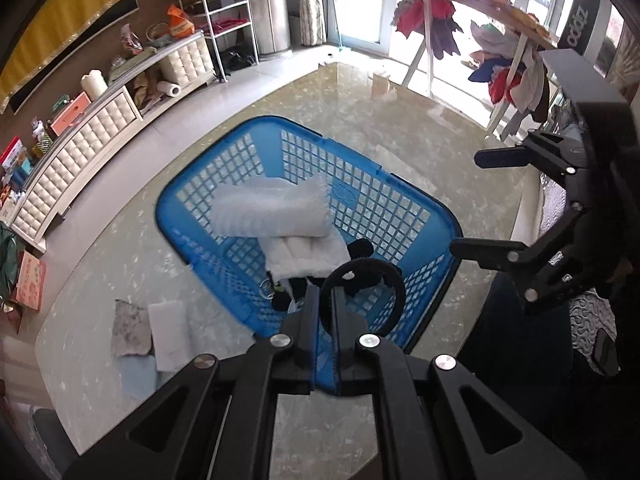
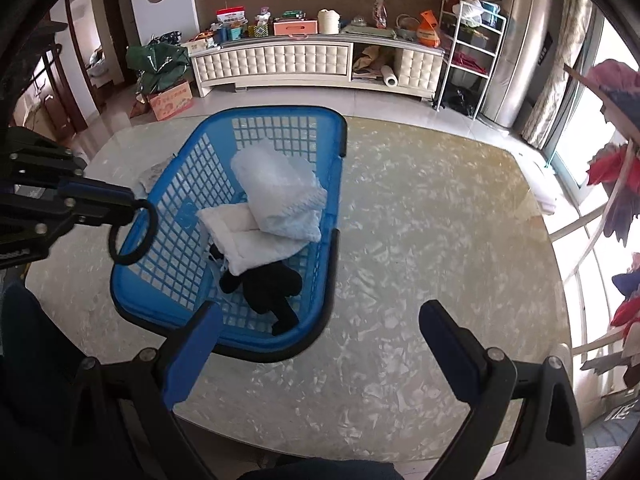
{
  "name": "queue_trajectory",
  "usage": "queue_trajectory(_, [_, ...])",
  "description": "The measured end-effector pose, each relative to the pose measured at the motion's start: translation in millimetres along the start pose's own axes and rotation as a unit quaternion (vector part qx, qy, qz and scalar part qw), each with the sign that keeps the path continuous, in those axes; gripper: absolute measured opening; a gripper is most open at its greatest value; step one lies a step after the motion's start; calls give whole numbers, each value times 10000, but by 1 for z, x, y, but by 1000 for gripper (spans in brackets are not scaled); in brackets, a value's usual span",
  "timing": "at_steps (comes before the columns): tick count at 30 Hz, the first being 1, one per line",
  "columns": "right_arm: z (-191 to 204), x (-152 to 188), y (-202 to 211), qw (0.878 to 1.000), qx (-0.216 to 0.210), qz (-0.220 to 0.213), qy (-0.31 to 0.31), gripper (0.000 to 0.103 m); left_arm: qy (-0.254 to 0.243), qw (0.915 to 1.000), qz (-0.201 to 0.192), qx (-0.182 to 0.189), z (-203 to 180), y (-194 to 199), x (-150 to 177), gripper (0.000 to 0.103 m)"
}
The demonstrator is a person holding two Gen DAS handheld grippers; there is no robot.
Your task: Organize soft objects
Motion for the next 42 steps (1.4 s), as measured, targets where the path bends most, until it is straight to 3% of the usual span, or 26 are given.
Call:
queue_trajectory(14, [-17, 8, -7, 9992, -320, -17, -253, 99, -262, 9964, 808, -63, -13, -73, -4, 4])
queue_trajectory(25, [-20, 7, -16, 9989, -362, 59, -302, 99, -416, 9930, 1105, -14, -22, -91, 1, 6])
queue_trajectory(29, [-18, 7, -16, 9989, -355, 82, -295, 99, -397, 9932, 1090, -78, -20, -89, 0, 29])
queue_trajectory(31, [-18, 7, -15, 9989, -356, 88, -291, 99, -362, 9935, 1063, -186, -17, -91, -2, 53])
queue_trajectory(34, [-16, 7, -15, 9990, -343, 84, -280, 99, -256, 9939, 1058, -151, -11, -90, -3, 70])
queue_trajectory(36, [-15, 7, -14, 9990, -351, 88, -273, 99, -268, 9947, 982, -154, -12, -85, -4, 77])
queue_trajectory(42, [-8, 4, -8, 9994, -282, 49, -205, 99, -341, 9950, 918, -197, -13, -72, -2, 79])
Point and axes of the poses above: each gripper's, at about its wrist camera, not at the fingertips, and y roughly against the way its jaws point, z to its left, x to its underside, the point moved 4 cm from there along -y, roughly the way its jaws point
